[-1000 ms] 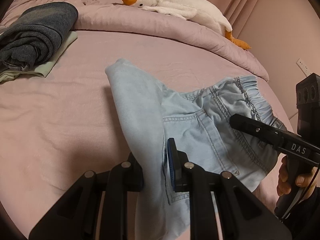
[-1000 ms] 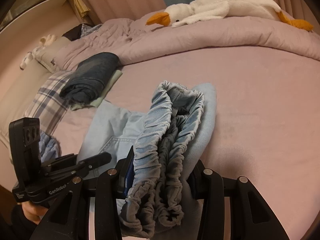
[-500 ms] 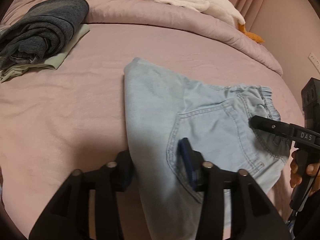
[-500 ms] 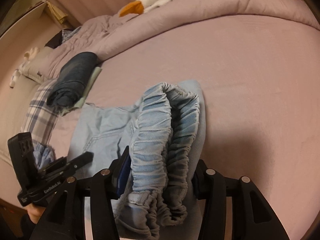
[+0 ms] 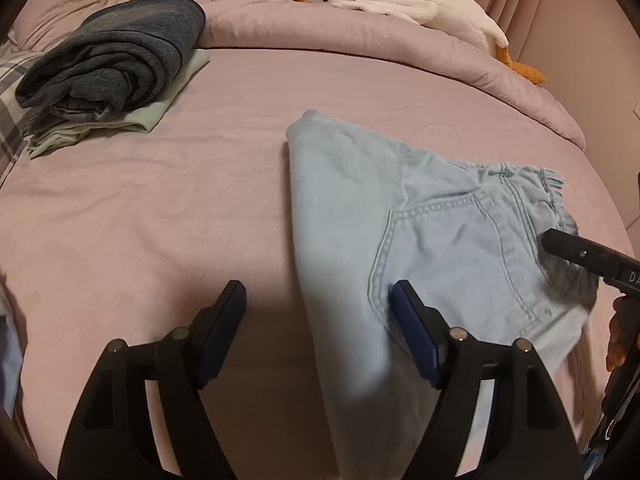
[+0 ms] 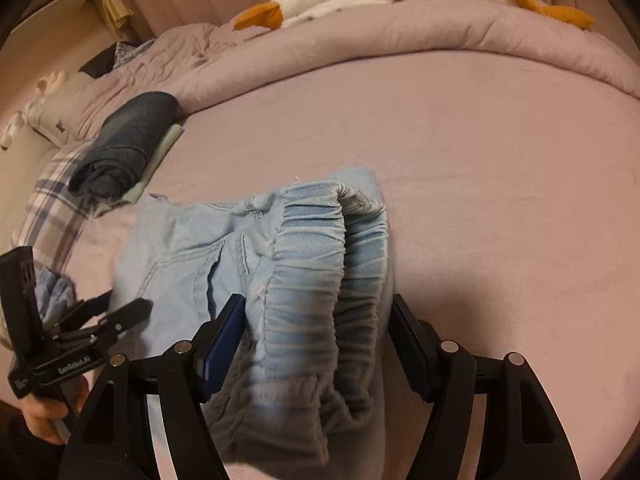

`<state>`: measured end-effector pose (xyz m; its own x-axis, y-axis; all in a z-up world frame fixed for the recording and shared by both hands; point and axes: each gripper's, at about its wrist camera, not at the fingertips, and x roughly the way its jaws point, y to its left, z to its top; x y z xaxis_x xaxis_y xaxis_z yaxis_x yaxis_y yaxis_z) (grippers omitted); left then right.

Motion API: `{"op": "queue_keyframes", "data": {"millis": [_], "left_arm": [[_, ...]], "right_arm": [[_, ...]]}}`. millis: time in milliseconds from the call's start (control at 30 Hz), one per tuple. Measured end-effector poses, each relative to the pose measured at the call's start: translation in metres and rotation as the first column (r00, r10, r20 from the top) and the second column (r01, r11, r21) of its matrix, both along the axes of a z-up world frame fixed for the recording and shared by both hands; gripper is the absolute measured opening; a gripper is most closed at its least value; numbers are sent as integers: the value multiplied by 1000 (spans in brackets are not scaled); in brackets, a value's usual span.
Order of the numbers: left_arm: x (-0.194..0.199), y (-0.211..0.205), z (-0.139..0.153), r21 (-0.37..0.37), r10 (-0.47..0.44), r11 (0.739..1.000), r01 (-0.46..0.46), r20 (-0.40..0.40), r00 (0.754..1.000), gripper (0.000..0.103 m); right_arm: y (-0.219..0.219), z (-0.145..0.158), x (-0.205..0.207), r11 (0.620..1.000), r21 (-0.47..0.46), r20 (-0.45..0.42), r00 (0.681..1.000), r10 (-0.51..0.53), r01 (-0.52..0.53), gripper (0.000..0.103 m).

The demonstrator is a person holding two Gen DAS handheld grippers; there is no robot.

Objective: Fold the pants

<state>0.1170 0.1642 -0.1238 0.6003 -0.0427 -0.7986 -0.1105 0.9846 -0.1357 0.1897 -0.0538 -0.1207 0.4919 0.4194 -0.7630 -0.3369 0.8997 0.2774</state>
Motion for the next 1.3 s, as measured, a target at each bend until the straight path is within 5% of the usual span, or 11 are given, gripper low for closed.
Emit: {"op": "queue_keyframes", "data": {"millis": [300, 967, 1300], "left_arm": [[-22, -6, -7, 12, -2, 1000, 2, -1, 1000, 77], [-49, -21, 0, 42, 17, 999, -18, 12, 1000, 79], [-71, -33, 35, 18, 60, 998, -61, 58, 997, 99]], "right_arm": [[3, -12, -18, 989, -145, 20, 999, 31, -28, 70], [1, -6, -36, 986, -168, 39, 999, 0, 7, 73], [-8, 21, -69, 990, -139, 91, 996, 2, 11, 73]]}}
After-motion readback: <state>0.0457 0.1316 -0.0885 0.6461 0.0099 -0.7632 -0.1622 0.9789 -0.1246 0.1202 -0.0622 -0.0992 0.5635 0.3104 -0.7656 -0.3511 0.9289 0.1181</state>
